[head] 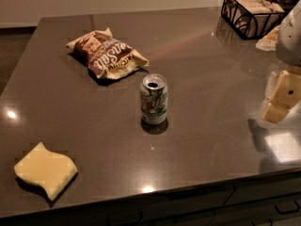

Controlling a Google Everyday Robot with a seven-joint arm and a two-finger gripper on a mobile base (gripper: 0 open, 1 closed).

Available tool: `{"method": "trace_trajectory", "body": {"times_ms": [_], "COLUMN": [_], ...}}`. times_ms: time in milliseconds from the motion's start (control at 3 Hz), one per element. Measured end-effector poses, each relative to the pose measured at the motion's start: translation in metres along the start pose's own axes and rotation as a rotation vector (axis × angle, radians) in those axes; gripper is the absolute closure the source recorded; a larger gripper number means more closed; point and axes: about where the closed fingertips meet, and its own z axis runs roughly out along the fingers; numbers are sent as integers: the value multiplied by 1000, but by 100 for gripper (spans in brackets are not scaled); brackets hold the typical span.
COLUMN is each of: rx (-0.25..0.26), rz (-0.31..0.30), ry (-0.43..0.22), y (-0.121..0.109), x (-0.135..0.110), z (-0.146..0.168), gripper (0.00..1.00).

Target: Move 7up can near sponge

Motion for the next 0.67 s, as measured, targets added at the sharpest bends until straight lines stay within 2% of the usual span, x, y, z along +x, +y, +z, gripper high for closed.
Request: {"method": "trace_trajectory", "body": {"times_ms": [333,667], "rx": [0,8], "rz": [0,2], "ry": [0,-37], "y": [0,-5], "x": [0,-14], "z": [0,6], "gripper": [0,0]}}
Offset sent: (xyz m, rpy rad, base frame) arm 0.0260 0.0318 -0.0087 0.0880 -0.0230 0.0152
